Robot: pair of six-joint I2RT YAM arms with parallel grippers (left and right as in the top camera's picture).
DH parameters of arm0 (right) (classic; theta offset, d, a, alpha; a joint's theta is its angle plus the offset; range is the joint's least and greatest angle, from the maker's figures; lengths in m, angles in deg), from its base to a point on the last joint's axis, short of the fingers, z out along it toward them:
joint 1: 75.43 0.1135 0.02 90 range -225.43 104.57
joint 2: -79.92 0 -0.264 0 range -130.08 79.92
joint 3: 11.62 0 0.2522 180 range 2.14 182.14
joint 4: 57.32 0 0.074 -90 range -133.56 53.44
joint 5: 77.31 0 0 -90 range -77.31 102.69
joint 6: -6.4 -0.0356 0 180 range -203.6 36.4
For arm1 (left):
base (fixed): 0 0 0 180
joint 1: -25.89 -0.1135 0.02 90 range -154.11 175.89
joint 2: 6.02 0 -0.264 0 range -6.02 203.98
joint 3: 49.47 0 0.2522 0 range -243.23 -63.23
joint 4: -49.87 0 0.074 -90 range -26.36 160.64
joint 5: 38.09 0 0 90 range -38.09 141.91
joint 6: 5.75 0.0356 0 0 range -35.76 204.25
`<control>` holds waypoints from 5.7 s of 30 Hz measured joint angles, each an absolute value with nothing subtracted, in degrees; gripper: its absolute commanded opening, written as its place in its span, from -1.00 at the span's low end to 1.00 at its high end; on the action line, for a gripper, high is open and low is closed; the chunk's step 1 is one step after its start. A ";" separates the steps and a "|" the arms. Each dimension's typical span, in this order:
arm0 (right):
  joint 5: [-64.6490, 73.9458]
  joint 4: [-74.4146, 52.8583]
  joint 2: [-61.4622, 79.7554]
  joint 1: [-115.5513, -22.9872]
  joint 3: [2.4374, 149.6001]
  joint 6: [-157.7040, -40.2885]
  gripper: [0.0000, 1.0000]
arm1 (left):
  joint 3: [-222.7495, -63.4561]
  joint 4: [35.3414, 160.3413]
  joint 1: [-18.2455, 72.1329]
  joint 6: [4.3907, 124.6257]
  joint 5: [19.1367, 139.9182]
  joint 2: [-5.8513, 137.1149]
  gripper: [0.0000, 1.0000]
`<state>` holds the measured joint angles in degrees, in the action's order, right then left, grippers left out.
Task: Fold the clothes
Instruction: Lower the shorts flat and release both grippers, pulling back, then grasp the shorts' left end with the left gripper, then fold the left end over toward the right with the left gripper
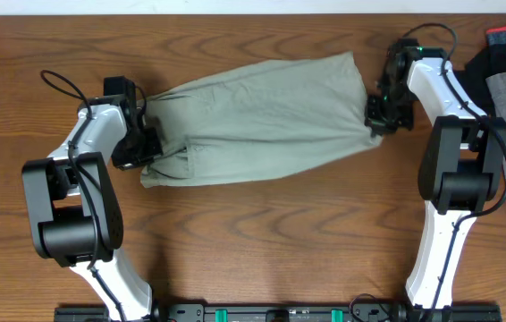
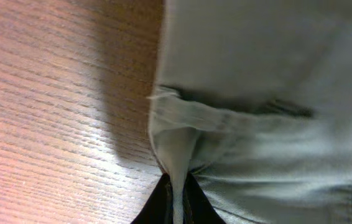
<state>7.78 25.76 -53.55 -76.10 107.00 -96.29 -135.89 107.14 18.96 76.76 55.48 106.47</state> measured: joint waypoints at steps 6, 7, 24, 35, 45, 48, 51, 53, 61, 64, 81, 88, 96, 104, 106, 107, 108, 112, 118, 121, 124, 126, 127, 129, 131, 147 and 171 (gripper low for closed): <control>12.96 30.24 -53.57 -76.38 106.32 -97.84 -0.63 | -135.89 109.39 15.96 76.74 55.29 106.47 -0.67; 13.36 29.78 -53.57 -76.58 106.28 -97.66 -0.62 | -135.89 110.16 15.11 76.63 54.70 106.47 -0.66; -18.66 -0.89 -45.29 -76.95 105.51 -83.08 -0.98 | -138.49 112.98 12.66 76.54 53.23 95.32 -0.88; -15.25 -11.71 -54.47 -68.86 105.49 -92.94 -0.97 | -139.56 93.63 14.61 76.80 70.06 96.59 -0.88; -13.13 -9.46 -56.85 -70.74 105.95 -95.61 -0.98 | -139.80 91.84 14.47 76.78 71.42 111.28 -0.88; -13.59 -5.67 -56.70 -72.25 106.39 -95.74 -0.98 | -139.87 92.58 14.15 76.80 71.55 111.28 -0.78; -14.66 -2.46 -56.41 -73.56 106.41 -95.74 -0.97 | -140.06 93.94 13.93 76.96 72.97 111.06 -0.57; -15.23 -1.00 -56.37 -74.31 106.43 -95.26 -0.97 | -140.06 95.80 13.49 76.93 73.08 110.03 -0.42; -12.06 5.65 -54.58 -80.69 106.28 -89.90 -0.97 | -139.98 102.31 8.40 77.04 71.16 98.47 0.18; -12.72 8.14 -52.89 -82.55 105.62 -85.95 -0.95 | -139.98 105.72 7.90 77.04 71.20 92.77 0.33; -8.70 18.24 -43.43 -74.31 99.83 -89.07 -0.95 | -136.31 110.49 7.74 83.21 82.22 104.18 0.59; -6.33 14.00 -43.43 -72.45 92.82 -93.95 -0.94 | -136.35 110.03 7.74 84.50 87.94 109.09 0.59; -5.90 11.20 -43.36 -72.19 88.20 -95.41 -0.95 | -137.51 108.43 11.98 84.47 92.38 111.00 0.58; -5.74 11.18 -43.34 -72.17 88.16 -95.78 -0.96 | -137.86 105.35 17.80 81.65 89.14 111.11 0.18; -5.70 11.18 -43.32 -72.12 88.16 -95.81 -0.96 | -137.88 105.07 18.23 81.00 87.96 111.11 0.02; -5.70 11.18 -43.32 -72.12 88.16 -95.81 -0.97 | -137.88 104.69 18.39 80.96 87.46 111.17 -0.10; -5.70 11.18 -43.32 -72.10 88.16 -95.81 -0.97 | -137.88 104.37 18.50 80.72 87.26 111.24 -0.19; -5.64 11.20 -43.32 -72.08 88.16 -95.83 -0.97 | -137.84 103.67 18.63 80.52 86.54 111.76 -0.57; -5.61 11.44 -43.32 -72.08 88.16 -95.85 -0.97 | -138.34 108.37 18.58 81.31 86.67 112.72 -0.88; -5.96 12.01 -43.30 -72.23 88.16 -95.85 -0.98 | -139.91 116.85 18.26 81.48 82.85 113.20 -0.88; -6.79 12.93 -42.88 -72.54 87.66 -95.85 -0.97 | -143.06 127.10 17.27 81.85 77.36 113.95 -0.88; -6.55 13.06 -42.21 -73.76 87.09 -95.87 -0.97 | -146.97 134.22 15.72 82.49 71.53 113.99 -0.88; -6.25 13.10 -41.79 -74.55 86.98 -95.89 -0.97 | -148.81 136.36 14.93 82.77 69.32 113.97 -0.88; -5.20 12.97 -40.30 -76.60 86.74 -96.02 -0.97 | -153.62 140.36 12.97 82.94 65.12 113.86 -0.88; -4.35 12.84 -38.03 -78.72 86.70 -96.07 -0.96 | -159.12 144.17 11.26 83.03 61.67 113.77 -0.88; -3.25 11.26 -29.03 -81.10 86.72 -96.22 -0.95 | -189.90 155.88 20.27 83.18 50.09 110.49 -0.88; -3.12 11.02 -29.03 -81.10 86.72 -96.20 -0.93 | -170.34 144.56 49.01 73.41 52.32 110.56 -0.76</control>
